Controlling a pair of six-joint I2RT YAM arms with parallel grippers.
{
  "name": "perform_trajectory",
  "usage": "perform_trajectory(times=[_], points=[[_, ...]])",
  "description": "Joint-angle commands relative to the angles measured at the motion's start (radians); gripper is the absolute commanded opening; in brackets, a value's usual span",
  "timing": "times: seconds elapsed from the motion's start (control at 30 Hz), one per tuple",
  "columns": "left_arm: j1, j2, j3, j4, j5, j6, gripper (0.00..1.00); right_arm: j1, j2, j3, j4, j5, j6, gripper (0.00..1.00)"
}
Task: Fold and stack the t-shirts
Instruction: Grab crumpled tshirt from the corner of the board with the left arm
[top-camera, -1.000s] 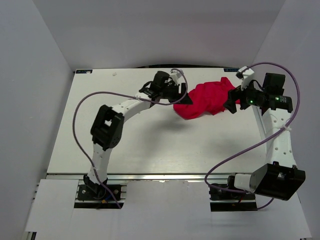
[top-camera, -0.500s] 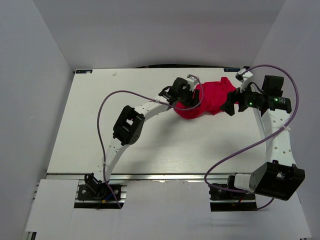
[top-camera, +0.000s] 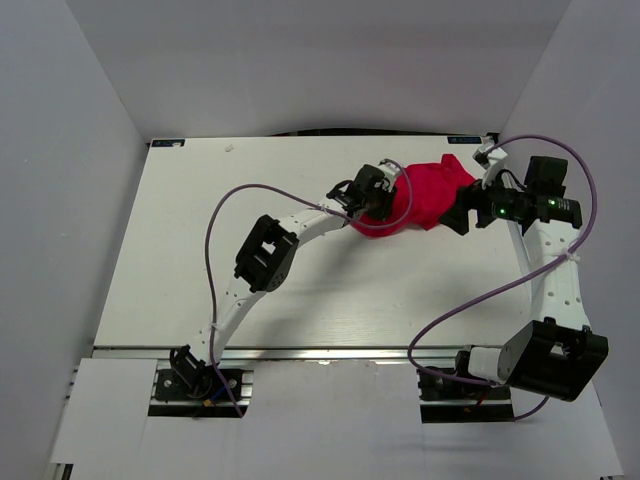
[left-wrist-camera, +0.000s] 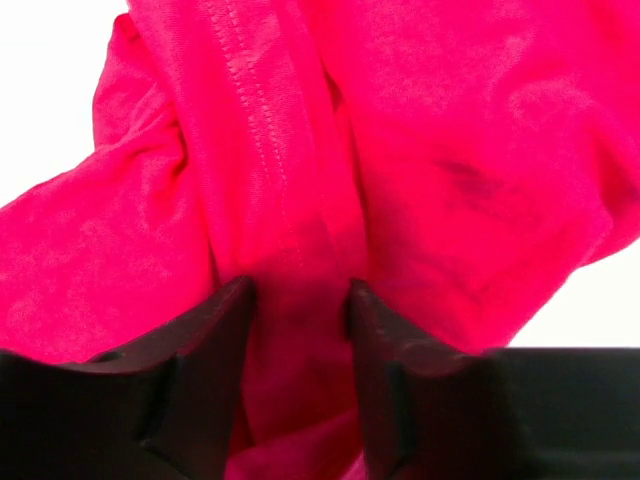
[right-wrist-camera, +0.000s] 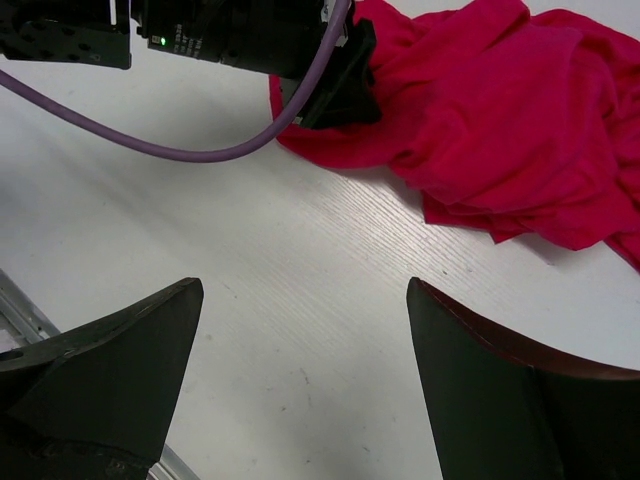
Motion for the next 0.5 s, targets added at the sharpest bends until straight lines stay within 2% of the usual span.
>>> perform_trajectory(times=[0.0, 0.03, 0.07, 0.2, 0.3, 0.47], points=[[-0.004, -0.008, 0.018, -0.031, -0.047, 0.021, 0.44, -0.012, -0.007, 0.001, 0.026, -0.045, 0.018, 0.89], [-0.006, -0.010, 0.016, -0.033, -0.048, 0.016, 0.38, -0.012, -0.007, 0.002, 0.024, -0.046, 0.018, 0.89], [-0.006, -0.011, 0.013, -0.034, -0.048, 0.011, 0.27, -0.015, -0.007, 0.004, 0.023, -0.048, 0.018, 0.89], [-0.006, -0.045, 0.025, -0.033, -0.074, 0.007, 0.03, -0.023, -0.010, 0.005, 0.020, -0.049, 0.018, 0.89], [-0.006, -0.072, 0.059, -0.033, -0.090, 0.007, 0.00, -0.024, -0.011, 0.005, 0.017, -0.052, 0.018, 0.90], [0.003, -0.226, 0.068, -0.022, -0.105, 0.016, 0.00, -0.026, -0.028, -0.002, 0.012, -0.048, 0.010, 0.89]])
